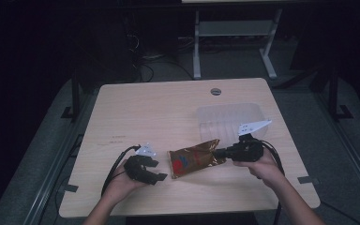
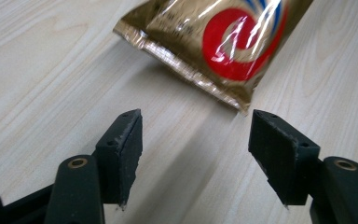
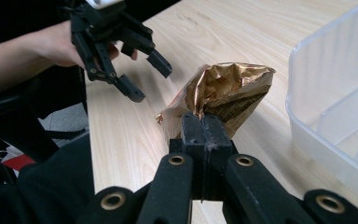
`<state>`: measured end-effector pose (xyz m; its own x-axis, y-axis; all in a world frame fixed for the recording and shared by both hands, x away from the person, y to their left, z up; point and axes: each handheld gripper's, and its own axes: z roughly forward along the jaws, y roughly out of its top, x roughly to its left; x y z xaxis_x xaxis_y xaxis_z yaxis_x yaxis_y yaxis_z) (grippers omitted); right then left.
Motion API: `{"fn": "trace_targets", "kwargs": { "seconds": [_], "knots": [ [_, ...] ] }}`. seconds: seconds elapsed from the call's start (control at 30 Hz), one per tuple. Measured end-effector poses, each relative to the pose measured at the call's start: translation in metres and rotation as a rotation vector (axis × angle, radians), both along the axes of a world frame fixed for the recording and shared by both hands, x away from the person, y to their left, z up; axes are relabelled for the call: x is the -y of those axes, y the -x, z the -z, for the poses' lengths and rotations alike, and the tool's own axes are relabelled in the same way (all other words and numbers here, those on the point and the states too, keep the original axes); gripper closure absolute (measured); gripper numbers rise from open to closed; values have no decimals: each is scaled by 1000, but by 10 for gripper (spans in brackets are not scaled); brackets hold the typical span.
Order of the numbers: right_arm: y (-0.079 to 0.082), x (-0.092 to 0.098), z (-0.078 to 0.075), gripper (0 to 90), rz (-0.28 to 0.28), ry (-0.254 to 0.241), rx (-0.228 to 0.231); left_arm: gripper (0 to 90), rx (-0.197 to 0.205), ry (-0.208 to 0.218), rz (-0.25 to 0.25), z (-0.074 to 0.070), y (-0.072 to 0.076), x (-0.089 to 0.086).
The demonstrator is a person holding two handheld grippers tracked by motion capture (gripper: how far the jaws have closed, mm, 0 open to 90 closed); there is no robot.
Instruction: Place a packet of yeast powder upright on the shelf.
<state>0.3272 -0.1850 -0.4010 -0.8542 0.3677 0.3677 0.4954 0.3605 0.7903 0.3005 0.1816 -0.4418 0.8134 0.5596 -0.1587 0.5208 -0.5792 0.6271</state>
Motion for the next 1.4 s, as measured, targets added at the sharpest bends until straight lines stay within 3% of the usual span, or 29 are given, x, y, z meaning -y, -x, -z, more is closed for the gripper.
{"fn": "trace_targets", "kwargs": {
  "seconds": [0.57, 0.97, 1.4],
  "knots": [
    [0, 20, -41, 900, 34, -11, 90, 327, -1, -3, -7, -1, -2, -4],
    [-12, 61, -84, 900, 160, -9, 159, 230, 16, -8, 13, 0, -3, -1],
    [-27, 102, -103, 900, 295, 58, 177, 229, 19, -11, 17, 0, -3, -1]
  ]
}}
